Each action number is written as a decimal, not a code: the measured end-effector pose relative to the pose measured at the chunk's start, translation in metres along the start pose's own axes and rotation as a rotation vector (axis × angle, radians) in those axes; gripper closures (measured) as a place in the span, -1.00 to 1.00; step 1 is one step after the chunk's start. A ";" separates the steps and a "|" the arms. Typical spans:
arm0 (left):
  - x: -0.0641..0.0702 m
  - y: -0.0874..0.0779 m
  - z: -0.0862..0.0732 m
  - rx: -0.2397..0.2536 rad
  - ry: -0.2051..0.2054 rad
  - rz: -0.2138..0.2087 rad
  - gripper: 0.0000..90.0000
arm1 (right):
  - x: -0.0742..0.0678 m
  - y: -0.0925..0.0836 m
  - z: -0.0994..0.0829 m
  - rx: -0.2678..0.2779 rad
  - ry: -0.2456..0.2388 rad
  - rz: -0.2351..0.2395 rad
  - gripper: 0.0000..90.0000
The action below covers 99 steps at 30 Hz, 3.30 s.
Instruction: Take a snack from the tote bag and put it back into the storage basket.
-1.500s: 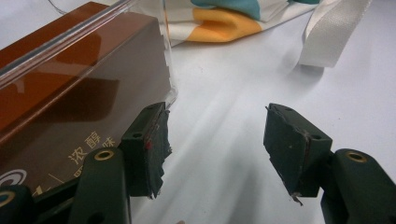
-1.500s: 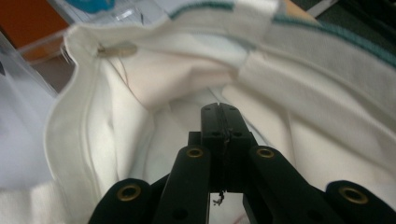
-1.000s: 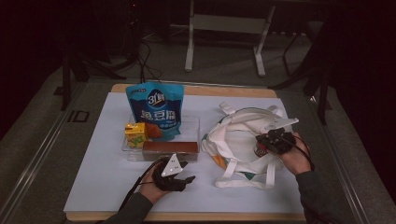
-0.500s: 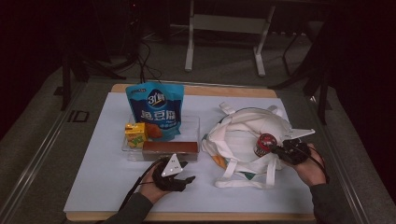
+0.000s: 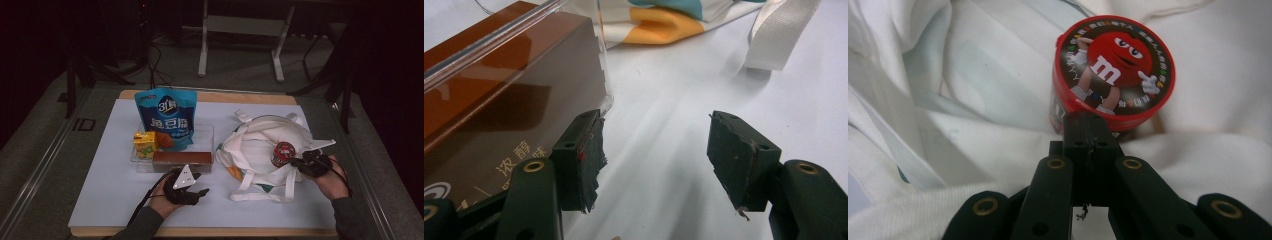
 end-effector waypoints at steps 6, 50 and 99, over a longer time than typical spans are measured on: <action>0.000 0.000 0.000 0.000 0.001 0.000 -0.12 | -0.003 0.009 0.013 0.008 -0.007 0.024 0.98; 0.001 0.000 0.000 -0.002 0.005 -0.002 -0.12 | 0.028 0.045 0.031 -0.127 -0.015 0.100 -0.47; 0.001 0.001 0.000 -0.003 0.006 -0.001 -0.13 | 0.028 0.040 0.033 -0.111 0.013 0.092 -0.44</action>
Point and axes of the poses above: each handheld gripper's, and its own axes: y roughly forward along the jaws, z roughly out of its top, x roughly to its right, the point moved 7 cm from there along y, roughly forward along the jaws, and after that the axes turned 12 degrees about -y, right-handed, at the moved point
